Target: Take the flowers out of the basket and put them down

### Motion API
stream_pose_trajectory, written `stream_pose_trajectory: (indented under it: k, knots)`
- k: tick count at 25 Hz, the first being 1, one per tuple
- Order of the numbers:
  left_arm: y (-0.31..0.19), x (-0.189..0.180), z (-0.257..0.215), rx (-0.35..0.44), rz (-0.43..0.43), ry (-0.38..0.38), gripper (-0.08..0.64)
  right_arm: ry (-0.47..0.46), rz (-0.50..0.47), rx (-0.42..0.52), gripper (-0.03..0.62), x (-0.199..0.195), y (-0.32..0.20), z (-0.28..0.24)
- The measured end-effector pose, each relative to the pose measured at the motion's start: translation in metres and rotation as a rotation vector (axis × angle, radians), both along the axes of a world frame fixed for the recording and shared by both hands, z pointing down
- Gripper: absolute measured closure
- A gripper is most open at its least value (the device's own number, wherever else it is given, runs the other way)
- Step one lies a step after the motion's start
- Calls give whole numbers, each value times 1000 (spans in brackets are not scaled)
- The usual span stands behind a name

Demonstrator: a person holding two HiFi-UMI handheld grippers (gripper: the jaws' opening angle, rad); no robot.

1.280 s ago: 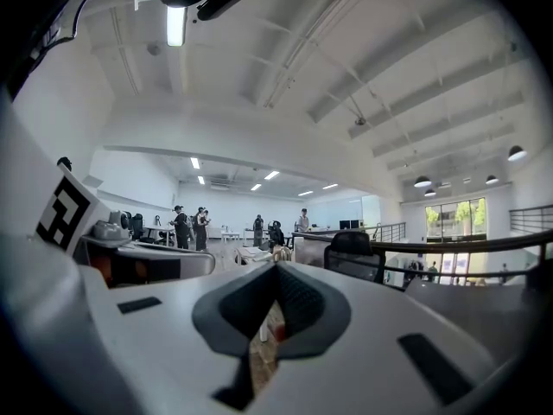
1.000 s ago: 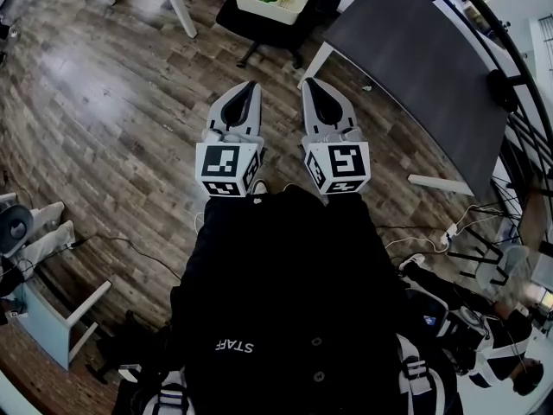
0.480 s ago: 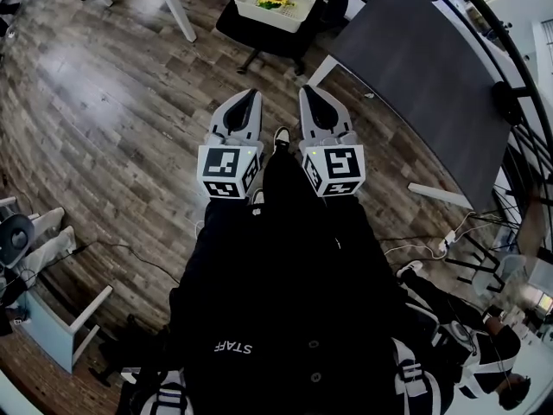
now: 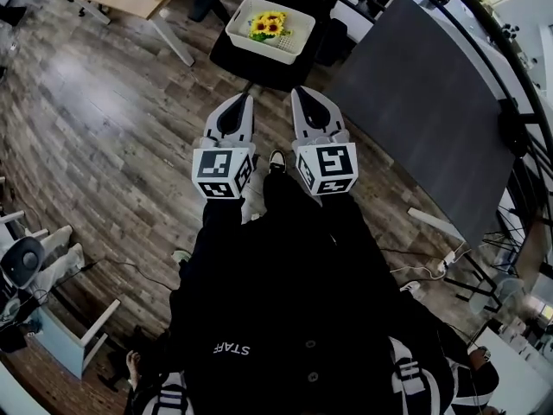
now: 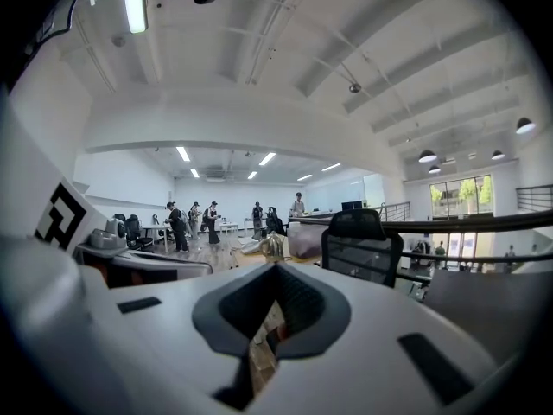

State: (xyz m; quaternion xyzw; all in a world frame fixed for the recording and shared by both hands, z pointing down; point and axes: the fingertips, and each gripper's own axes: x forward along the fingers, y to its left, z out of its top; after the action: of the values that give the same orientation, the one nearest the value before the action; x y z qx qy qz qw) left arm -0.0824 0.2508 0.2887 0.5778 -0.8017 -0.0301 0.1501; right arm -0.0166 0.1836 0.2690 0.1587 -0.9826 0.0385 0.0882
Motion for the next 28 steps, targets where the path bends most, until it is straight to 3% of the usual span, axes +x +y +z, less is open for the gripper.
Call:
stream_pose_trajectory:
  k: [9,22,28]
  knots:
    - [-84,-48,10,-32,-16,54,560,18,-18,-38,583,-55,-79,11]
    - [-109,-113,64,-97,-38,109,560,107,-24,-82,583,-120,-110,66]
    - [-139,-163,119,-149,-13,132,560,153,2,-115,583,-171,-139,123]
